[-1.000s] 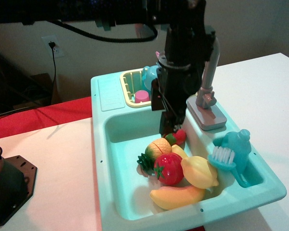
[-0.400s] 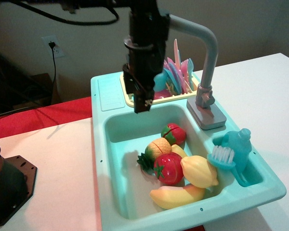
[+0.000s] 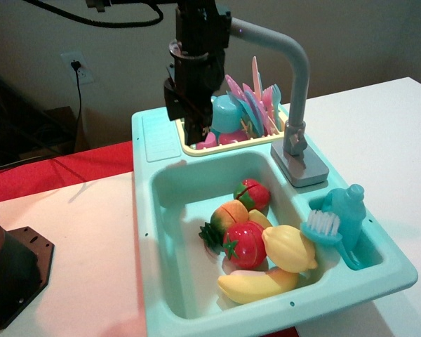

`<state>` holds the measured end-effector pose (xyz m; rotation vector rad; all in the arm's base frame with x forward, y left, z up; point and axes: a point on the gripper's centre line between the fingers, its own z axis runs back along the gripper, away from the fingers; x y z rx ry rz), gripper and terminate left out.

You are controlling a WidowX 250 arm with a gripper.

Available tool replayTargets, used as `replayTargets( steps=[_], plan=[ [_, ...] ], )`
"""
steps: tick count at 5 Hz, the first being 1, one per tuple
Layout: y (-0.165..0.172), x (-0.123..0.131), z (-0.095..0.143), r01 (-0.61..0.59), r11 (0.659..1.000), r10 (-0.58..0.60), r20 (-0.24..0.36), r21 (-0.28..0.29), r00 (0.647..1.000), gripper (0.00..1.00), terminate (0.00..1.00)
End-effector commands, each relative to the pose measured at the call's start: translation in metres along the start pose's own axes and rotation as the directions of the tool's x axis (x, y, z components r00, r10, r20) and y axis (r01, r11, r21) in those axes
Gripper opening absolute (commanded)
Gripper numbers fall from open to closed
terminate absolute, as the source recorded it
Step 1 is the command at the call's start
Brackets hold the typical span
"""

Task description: Move faucet front to left

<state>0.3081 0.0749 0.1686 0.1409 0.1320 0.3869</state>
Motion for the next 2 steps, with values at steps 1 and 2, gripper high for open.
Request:
replayTargets(
  steps=[1,2],
  plan=[
    [0.088,-0.003,0.004,-0.27,0.963,0.27,0.03,-0.005,0.963,1.0,0.0],
    [0.041,-0.022,-0.001,-0.049,0.992,0.057,0.067,-0.116,0.996,1.0,0.0]
  ],
)
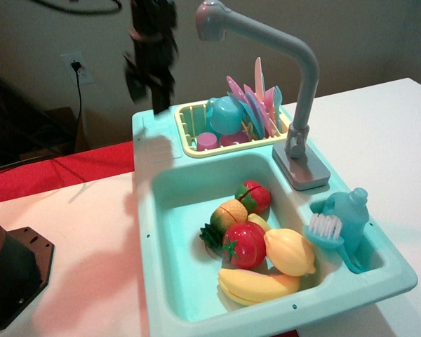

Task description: Move faucet front to left

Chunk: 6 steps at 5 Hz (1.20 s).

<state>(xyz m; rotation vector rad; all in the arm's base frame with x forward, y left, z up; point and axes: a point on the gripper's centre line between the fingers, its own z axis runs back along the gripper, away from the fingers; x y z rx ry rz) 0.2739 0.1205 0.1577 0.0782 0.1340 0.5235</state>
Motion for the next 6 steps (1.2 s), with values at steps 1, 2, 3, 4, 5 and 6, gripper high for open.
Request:
replayTargets(
  steps=[1,2,3,4,5,6],
  plan=[
    [-0.051,-0.042,0.013,0.226,0.973,-0.22,0.103,-0.055,0.97,1.0,0.0],
    [-0.086,-0.082,0.009,0.282,0.958,-0.277,0.106,-0.04,0.955,1.0,0.0],
    [-0.099,-0.108,0.012,0.339,0.941,-0.333,0.144,-0.014,0.932,1.0,0.0],
    [-0.115,-0.115,0.017,0.403,0.915,-0.399,0.169,0.01,0.901,1.0,0.0],
    [-0.109,-0.106,0.024,0.375,0.927,-0.368,0.172,-0.005,0.914,1.0,0.0],
    [-0.106,-0.102,0.025,0.364,0.931,-0.357,0.175,-0.008,0.917,1.0,1.0]
  ],
)
